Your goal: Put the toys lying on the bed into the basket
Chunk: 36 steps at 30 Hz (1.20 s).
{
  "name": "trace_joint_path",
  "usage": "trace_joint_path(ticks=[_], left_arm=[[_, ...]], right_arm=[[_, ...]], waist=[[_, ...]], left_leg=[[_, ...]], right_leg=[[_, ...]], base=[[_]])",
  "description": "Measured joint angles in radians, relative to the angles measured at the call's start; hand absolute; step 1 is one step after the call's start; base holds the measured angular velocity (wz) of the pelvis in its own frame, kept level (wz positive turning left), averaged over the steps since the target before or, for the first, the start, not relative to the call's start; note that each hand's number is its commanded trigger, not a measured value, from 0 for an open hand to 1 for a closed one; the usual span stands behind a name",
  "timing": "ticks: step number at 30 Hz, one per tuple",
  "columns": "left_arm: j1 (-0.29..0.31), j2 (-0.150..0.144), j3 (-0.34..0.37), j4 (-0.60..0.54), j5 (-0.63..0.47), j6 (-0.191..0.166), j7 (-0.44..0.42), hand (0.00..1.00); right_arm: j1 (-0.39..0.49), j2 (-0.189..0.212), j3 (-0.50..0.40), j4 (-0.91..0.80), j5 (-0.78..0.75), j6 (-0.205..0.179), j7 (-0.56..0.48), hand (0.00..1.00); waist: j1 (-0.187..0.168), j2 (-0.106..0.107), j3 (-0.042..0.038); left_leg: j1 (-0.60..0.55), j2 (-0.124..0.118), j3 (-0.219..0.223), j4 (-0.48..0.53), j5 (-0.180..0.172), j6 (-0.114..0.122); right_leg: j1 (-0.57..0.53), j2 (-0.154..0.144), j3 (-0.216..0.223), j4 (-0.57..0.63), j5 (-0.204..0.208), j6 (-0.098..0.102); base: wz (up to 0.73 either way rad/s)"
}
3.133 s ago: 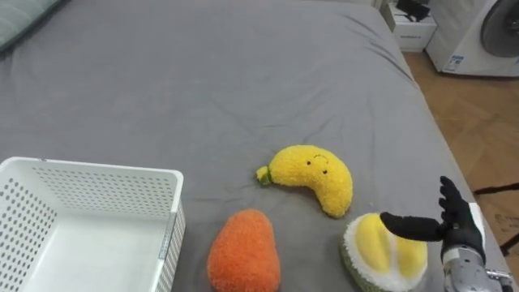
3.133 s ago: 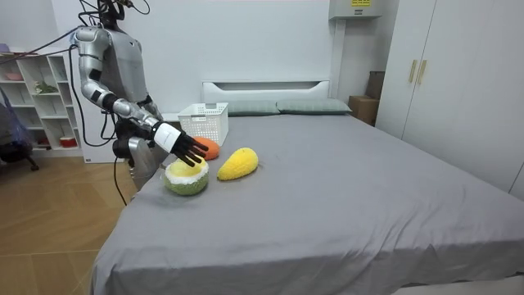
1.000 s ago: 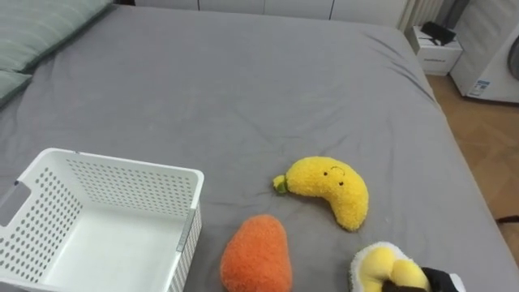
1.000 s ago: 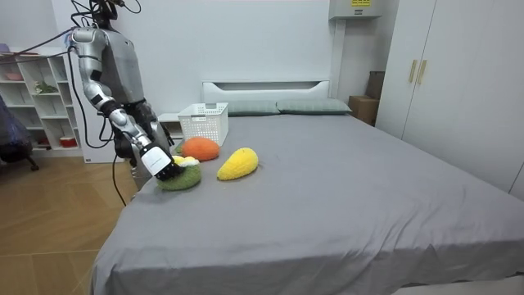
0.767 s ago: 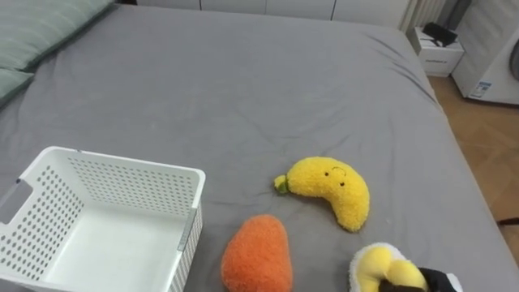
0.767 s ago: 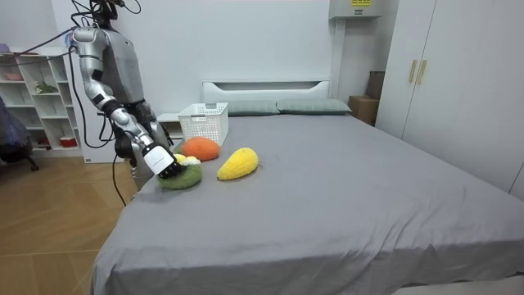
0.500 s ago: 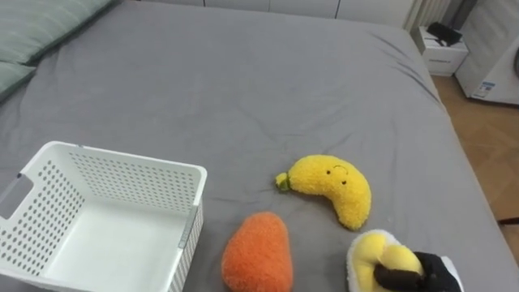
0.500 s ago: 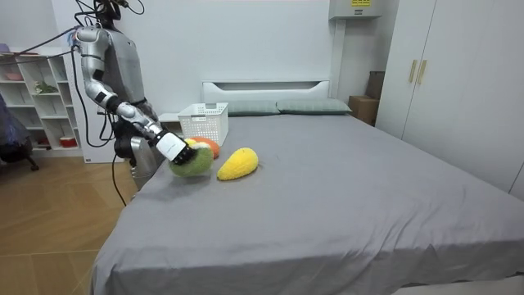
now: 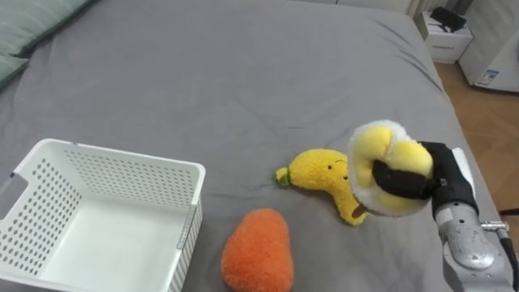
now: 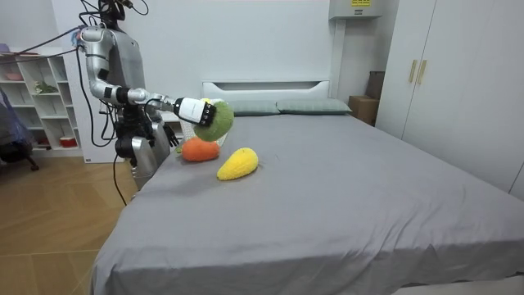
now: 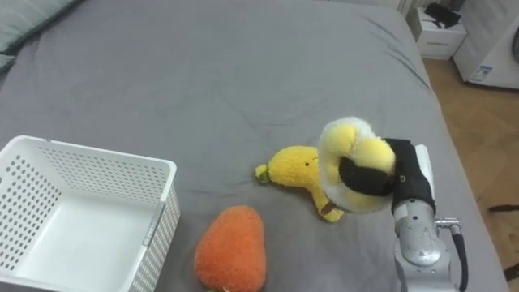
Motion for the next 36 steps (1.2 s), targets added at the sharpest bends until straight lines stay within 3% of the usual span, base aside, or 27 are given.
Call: trace_joint_path(ticks=[8, 17, 25, 36], left_arm=[[0.012, 0.002, -0.006, 0.025, 0.001, -0.024, -0.001, 0.0], [0.022, 0.003, -0.04, 0.023, 0.005, -0.03, 0.0, 0.0], [0.008, 0.004, -0.043, 0.034, 0.005, -0.033, 0.001, 0.0], [-0.033, 0.007, -0.061, 0.036, -0.001, -0.033, 0.01, 0.0]], right_arm=[[-0.063, 0.0, 0.023, -0.077, -0.009, 0.0, 0.035, 1.0], [-0.087, -0.002, 0.086, -0.089, -0.004, -0.003, 0.039, 1.0], [-0.177, -0.006, 0.159, -0.093, -0.018, -0.003, 0.085, 1.0], [-0.201, -0.009, 0.227, -0.094, 0.009, -0.005, 0.115, 1.0]], waist=[[0.004, -0.011, -0.004], [0.045, -0.019, 0.0], [0.096, -0.02, 0.0003], [0.123, -0.021, 0.0048]], left_leg=[[-0.01, -0.008, -0.016, 0.001, 0.0, 0.0], [-0.022, -0.012, -0.044, 0.014, 0.003, 0.004], [-0.036, -0.015, -0.057, 0.022, 0.005, 0.007], [-0.056, -0.017, -0.06, 0.024, 0.006, 0.009]], right_leg=[[0.002, -0.002, -0.018, -0.003, 0.0, 0.0], [0.002, -0.009, -0.041, -0.003, -0.002, 0.003], [0.003, -0.015, -0.06, -0.004, 0.0, 0.007], [-0.002, -0.018, -0.079, -0.006, -0.001, 0.009]], base=[[0.04], [0.09], [0.07], [0.04]])
